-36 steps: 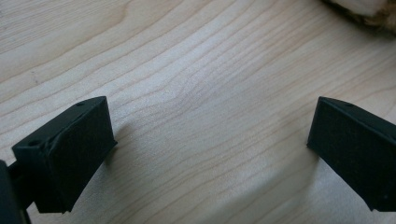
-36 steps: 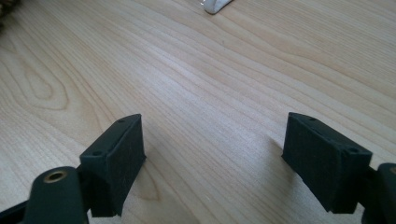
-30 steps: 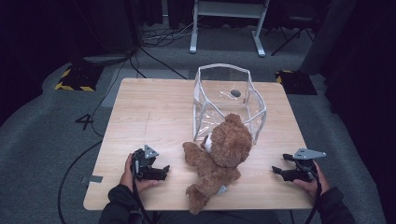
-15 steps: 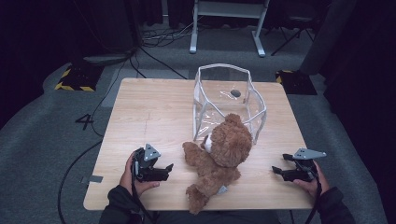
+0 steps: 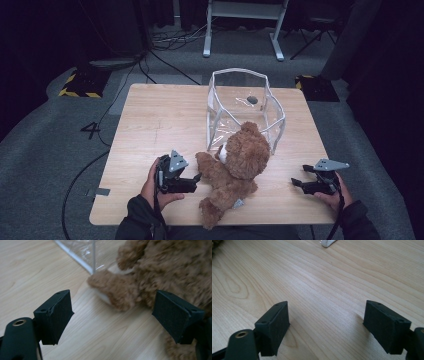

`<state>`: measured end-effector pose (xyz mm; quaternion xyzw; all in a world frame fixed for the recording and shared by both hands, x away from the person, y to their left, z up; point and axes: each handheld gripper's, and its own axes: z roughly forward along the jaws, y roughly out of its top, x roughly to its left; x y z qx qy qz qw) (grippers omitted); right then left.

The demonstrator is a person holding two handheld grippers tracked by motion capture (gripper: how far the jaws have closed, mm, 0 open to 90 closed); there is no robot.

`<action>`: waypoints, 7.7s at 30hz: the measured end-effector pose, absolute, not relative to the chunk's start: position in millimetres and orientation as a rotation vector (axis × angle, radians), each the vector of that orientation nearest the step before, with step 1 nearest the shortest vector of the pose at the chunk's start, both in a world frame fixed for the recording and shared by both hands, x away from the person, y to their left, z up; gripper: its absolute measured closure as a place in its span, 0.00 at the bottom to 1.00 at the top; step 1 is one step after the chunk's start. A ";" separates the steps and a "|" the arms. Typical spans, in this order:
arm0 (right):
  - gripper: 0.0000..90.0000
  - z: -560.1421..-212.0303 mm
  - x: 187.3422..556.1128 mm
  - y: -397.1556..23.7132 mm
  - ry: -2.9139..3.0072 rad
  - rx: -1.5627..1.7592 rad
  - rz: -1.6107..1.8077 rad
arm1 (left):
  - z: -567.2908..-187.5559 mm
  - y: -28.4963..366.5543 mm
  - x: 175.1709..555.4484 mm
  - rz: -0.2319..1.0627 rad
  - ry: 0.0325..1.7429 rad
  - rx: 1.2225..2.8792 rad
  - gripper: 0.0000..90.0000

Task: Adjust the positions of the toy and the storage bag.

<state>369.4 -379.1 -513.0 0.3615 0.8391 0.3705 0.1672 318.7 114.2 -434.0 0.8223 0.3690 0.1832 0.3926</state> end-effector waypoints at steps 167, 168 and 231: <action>0.75 -363.3 348.6 -227.8 2.521 0.265 1.169 | -460.0 158.5 384.4 0.294 0.772 1.933 0.50; 0.71 -364.6 348.9 -229.7 2.518 0.273 1.178 | -458.8 157.4 384.1 0.304 0.783 1.928 0.47; 0.28 -307.4 392.3 -304.0 2.250 0.787 1.125 | -447.3 118.7 367.1 0.553 0.917 1.988 0.57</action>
